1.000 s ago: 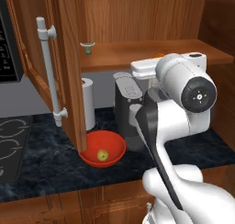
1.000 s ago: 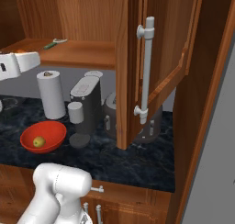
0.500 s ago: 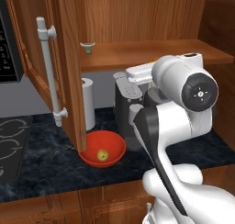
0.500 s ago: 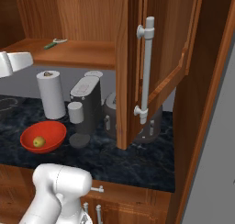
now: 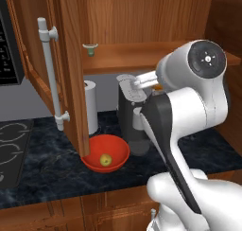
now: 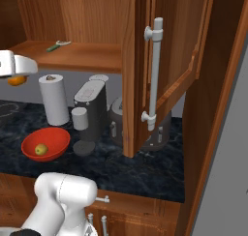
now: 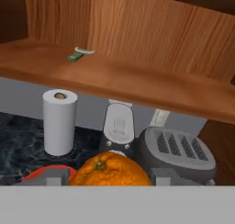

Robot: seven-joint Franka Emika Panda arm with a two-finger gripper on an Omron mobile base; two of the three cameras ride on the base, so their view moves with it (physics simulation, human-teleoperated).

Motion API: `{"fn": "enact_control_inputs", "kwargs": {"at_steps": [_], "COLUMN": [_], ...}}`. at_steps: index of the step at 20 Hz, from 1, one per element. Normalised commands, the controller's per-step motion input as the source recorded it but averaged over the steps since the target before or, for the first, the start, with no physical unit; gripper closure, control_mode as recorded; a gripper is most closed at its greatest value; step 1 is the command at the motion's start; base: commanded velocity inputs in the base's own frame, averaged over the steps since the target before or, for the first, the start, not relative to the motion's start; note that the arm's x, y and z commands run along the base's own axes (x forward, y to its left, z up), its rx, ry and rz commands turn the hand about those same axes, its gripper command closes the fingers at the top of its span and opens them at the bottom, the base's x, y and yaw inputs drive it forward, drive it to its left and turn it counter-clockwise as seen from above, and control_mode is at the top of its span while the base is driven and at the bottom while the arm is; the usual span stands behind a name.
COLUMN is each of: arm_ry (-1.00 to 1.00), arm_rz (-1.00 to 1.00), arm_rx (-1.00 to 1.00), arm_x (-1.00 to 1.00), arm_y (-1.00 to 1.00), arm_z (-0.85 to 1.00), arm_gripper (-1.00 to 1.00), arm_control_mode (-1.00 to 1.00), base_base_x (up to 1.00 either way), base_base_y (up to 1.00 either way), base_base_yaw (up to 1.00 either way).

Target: Open the cabinet. Pick the apple and tangerine from the cabinet and place them into the bowl. Then close the cabinet.

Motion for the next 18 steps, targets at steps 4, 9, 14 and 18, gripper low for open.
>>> {"fn": "enact_control_inputs", "kwargs": {"at_steps": [4,9,14,18], "arm_ry": [0.33,0.22,0.19,0.27], "arm_rz": [0.00,0.00,0.00,0.00], "arm_rx": [0.00,0.00,0.05,0.06], "arm_x": [-0.07,-0.01,0.05,0.02], "arm_y": [0.11,0.16,0.18,0.18], "arm_z": [-0.42,-0.51,-0.42,-0.82], "arm_gripper": [1.00,1.00,1.00,1.00], "arm_control_mode": [-1.00,-1.00,-1.00,-1.00], "base_base_x": [0.00,0.00,0.00,0.00], "base_base_y": [0.00,0.00,0.00,0.00], "base_base_yaw": [0.00,0.00,0.00,0.00]}}
